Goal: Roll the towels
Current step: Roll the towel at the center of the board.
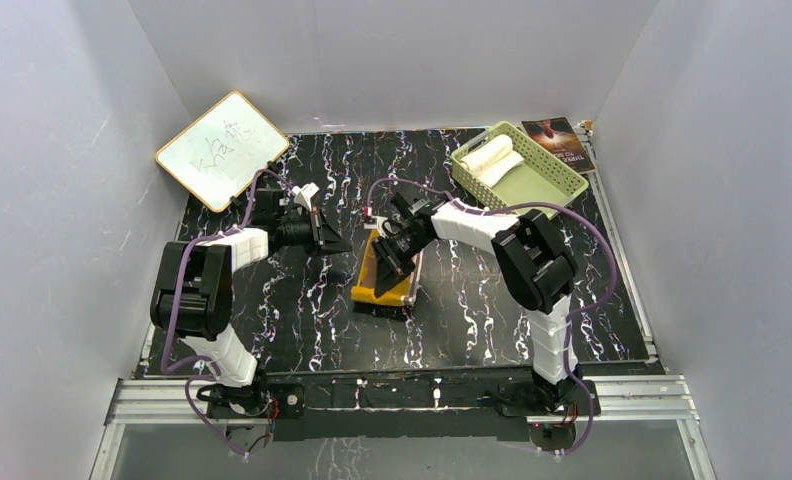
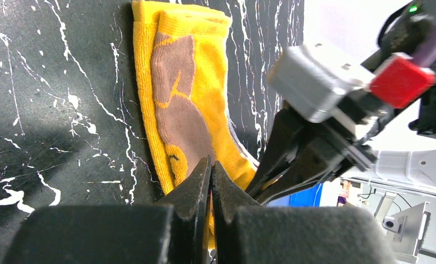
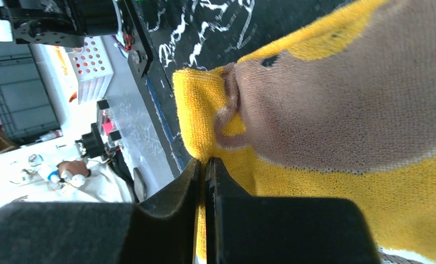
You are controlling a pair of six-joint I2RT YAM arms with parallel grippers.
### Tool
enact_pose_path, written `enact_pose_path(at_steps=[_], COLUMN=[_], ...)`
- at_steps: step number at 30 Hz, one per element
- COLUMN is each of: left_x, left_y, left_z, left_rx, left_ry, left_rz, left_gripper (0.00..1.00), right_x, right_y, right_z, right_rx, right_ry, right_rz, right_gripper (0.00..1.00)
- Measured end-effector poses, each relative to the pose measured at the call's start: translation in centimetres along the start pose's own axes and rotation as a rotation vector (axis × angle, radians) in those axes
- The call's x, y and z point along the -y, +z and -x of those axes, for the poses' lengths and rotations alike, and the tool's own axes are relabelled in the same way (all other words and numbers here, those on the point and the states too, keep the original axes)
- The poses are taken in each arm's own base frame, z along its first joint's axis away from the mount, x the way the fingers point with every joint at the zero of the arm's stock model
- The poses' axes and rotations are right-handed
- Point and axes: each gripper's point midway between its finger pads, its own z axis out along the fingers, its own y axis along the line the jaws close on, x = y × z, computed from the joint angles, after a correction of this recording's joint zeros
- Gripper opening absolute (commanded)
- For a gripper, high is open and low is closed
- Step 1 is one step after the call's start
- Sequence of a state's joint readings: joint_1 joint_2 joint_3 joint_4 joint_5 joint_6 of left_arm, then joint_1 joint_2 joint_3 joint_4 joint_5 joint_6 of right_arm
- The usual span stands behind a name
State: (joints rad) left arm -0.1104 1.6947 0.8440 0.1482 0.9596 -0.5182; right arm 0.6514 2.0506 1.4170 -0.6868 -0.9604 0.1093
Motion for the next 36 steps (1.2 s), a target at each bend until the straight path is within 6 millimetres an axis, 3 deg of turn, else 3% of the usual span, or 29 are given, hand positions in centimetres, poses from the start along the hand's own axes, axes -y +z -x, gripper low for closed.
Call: enact_pose_path(at_steps=[3, 8, 13, 23, 36], left_x=[0.0, -0.1, -0.1, -0.4, 0.8], left_y=[0.0, -0.1, -0.2, 0.0, 0.0], left_z=[-0.1, -0.5, -0.7, -0.8, -1.5], left_rx=[-0.005, -0.018, -0.029, -0.047, -0.071], left_ry=[0.001, -0.003, -0.006, -0.015, -0.014], left_rz=[-0.001, 0.001, 0.004, 0.002, -0.015], left_gripper=[0.00, 0.00, 0.00, 0.00, 0.00], right_x=[-0.7, -0.3, 0.8, 2.7, 5.9], right_y=[-0.6, -0.4, -0.1, -1.1, -0.1], right_z=[1.0, 0.9, 0.7, 3.0, 3.1], right_rx=[0.024, 0.012, 0.004, 0.058, 0.068], right_ry=[-0.060, -0.070, -0.052, -0.061, -0.025], right_rz=[0.002, 0.012, 0.040, 0.086, 0.121], right_gripper=[0.00, 0.00, 0.00, 0.00, 0.00])
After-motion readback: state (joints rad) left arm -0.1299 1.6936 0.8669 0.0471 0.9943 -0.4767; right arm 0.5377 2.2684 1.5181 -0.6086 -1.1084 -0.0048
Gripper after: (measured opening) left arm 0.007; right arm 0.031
